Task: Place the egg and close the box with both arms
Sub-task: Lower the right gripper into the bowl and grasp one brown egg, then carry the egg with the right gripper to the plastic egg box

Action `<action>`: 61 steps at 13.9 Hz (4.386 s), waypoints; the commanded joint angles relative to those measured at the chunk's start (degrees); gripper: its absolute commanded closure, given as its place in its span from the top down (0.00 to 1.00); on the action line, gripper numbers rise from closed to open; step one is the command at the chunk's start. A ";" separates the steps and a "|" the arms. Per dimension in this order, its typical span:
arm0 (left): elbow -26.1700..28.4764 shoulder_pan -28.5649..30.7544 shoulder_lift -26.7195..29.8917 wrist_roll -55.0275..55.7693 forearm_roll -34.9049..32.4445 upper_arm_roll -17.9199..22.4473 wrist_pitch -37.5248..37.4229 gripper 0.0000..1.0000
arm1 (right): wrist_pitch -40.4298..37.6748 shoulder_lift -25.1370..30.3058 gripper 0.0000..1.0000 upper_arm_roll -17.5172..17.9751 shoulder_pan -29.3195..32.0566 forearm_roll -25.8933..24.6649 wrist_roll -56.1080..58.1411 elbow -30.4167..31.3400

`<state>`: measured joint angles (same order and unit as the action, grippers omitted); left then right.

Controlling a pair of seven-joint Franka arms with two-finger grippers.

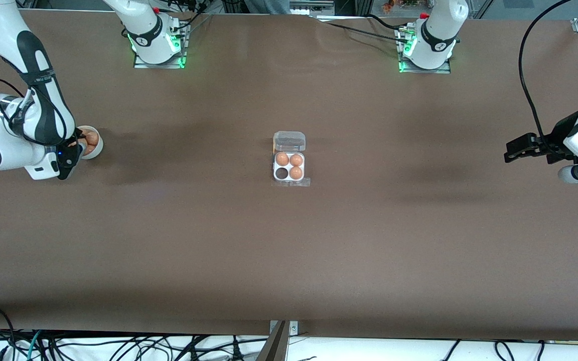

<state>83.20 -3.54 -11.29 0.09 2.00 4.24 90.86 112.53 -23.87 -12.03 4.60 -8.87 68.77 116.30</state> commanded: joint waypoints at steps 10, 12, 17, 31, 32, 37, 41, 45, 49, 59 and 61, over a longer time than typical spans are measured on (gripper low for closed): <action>-0.58 0.29 0.21 -0.35 -0.33 -0.38 -0.25 1.00 | -16.36 -3.45 0.28 3.41 -3.01 12.36 0.13 -16.62; -0.50 0.29 0.21 -0.27 -0.33 -0.38 -0.25 1.00 | -16.64 -6.00 0.28 4.90 -3.01 18.08 0.22 -20.49; -0.50 0.29 0.21 -0.35 -0.33 -0.38 -0.25 1.00 | -18.82 -7.16 0.28 10.18 -3.01 29.26 0.74 -25.25; -0.58 0.29 0.21 -0.70 -0.33 -0.29 -0.25 1.00 | -13.58 -4.51 0.29 14.13 -1.70 62.38 14.53 -23.41; -0.58 0.29 0.21 -0.70 -0.33 -0.29 -0.25 1.00 | -11.65 -5.74 0.29 14.23 -2.74 65.18 17.33 -23.06; -0.58 0.29 0.21 -0.70 -0.33 -0.29 -0.25 1.00 | -5.67 -11.19 0.29 14.23 -11.17 78.74 28.68 -22.97; -0.58 0.29 0.21 -0.79 -0.42 -0.29 -0.16 1.00 | 1.27 -13.22 0.28 14.23 -17.24 82.18 35.46 -22.35; -0.58 0.20 0.13 -0.35 -0.42 -0.20 -0.16 1.00 | 4.45 -15.85 0.28 14.23 -21.47 83.66 41.69 -22.35; -0.58 1.34 -0.40 -0.62 -0.42 0.06 -0.16 1.00 | 7.43 -18.92 0.28 14.23 -25.07 86.13 44.78 -22.44; -2.25 1.43 -0.58 -0.79 -0.33 -0.11 -0.16 1.00 | 12.45 -20.25 0.28 14.40 -31.14 89.03 46.01 -21.39; -2.25 1.43 -0.58 -0.70 -0.33 -0.11 -0.16 1.00 | 12.28 -20.25 0.28 14.40 -31.58 89.03 46.19 -20.51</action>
<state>82.16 -2.44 -11.56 0.09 2.00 4.44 91.00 124.58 -44.43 2.42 -26.50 78.66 113.26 94.51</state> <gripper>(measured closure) 0.000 0.489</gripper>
